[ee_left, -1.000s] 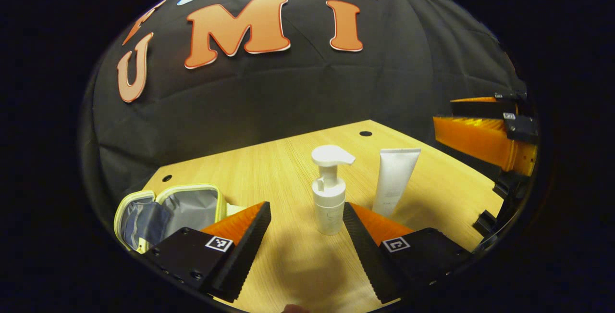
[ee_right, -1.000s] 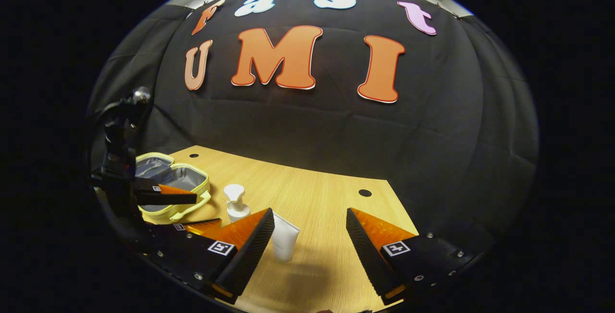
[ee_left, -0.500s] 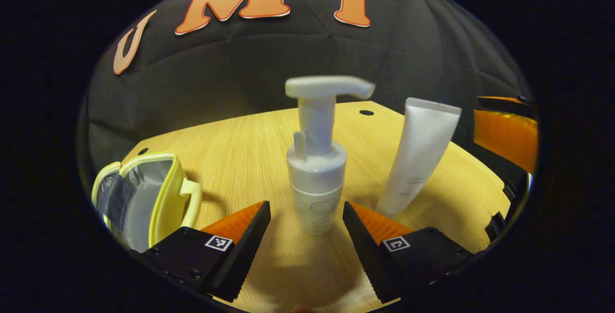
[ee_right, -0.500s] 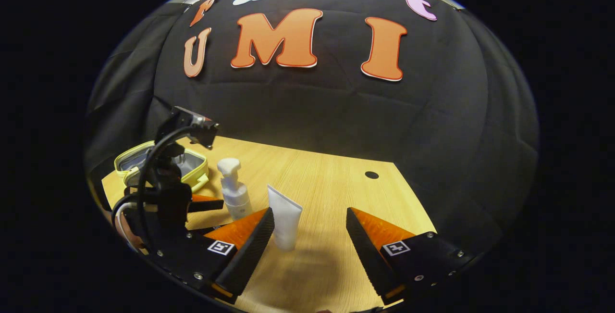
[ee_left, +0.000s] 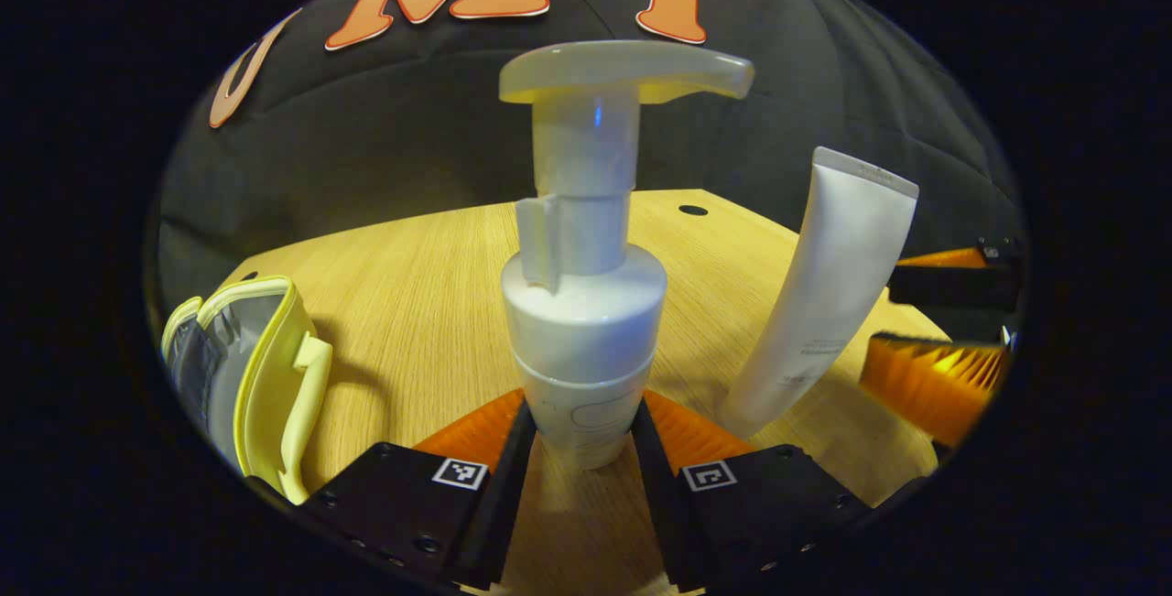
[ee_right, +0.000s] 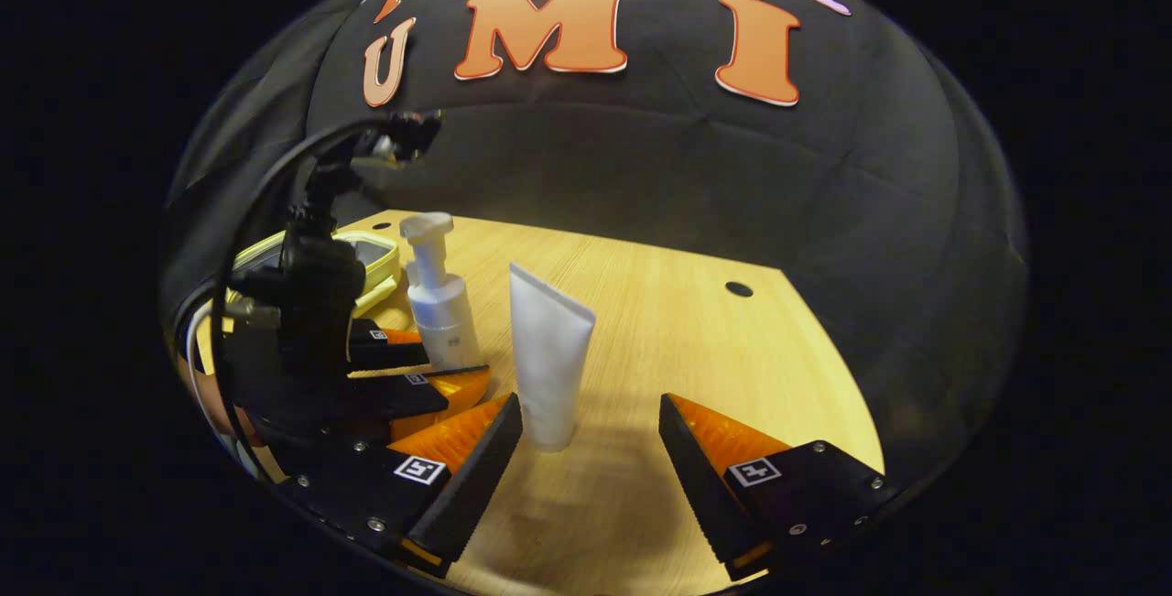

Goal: First open the suitcase, pack the skin care products into it, and then close the suitcase.

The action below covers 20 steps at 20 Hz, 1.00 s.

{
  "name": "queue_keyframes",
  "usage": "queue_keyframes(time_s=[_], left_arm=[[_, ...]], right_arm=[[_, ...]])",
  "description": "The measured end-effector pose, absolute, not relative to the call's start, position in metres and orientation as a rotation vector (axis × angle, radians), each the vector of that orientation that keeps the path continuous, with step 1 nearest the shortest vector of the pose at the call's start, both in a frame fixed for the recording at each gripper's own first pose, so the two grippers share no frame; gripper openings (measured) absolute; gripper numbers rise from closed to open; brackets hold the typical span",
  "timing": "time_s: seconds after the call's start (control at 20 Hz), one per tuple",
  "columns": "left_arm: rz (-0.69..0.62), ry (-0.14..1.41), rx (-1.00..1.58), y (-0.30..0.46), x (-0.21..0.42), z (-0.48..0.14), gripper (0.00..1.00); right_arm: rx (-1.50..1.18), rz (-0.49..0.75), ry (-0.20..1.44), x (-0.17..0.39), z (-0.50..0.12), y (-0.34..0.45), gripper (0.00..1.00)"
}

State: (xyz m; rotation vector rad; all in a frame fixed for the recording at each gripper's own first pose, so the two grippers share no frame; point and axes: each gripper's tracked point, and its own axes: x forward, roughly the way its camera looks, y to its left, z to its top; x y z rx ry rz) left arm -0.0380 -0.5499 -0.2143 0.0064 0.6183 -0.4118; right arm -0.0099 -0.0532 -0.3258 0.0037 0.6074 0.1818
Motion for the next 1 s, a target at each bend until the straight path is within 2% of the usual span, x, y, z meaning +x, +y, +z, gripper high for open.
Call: queue_keyframes(time_s=[0.25, 0.6, 0.9, 0.95, 1.0], left_arm=[[-0.378, 0.626, -0.006, -0.525, -0.046, -0.193, 0.62], [-0.316, 0.526, 0.001, -0.478, -0.044, -0.115, 0.62], [-0.225, 0.499, 0.014, -0.427, -0.058, -0.07, 0.62], [-0.212, 0.501, 0.021, -0.419, -0.063, -0.067, 0.62], [-0.193, 0.503, 0.027, -0.412, -0.068, -0.065, 0.62]], right_arm=[[-0.008, 0.214, 0.636, -0.006, -0.347, -0.044, 0.96], [0.001, 0.297, 0.685, -0.008, -0.373, -0.022, 0.94], [0.06, 0.315, 0.693, 0.008, -0.387, -0.009, 0.8], [0.063, 0.305, 0.693, 0.011, -0.39, -0.009, 0.72], [0.059, 0.294, 0.684, 0.014, -0.389, -0.012, 0.69]])
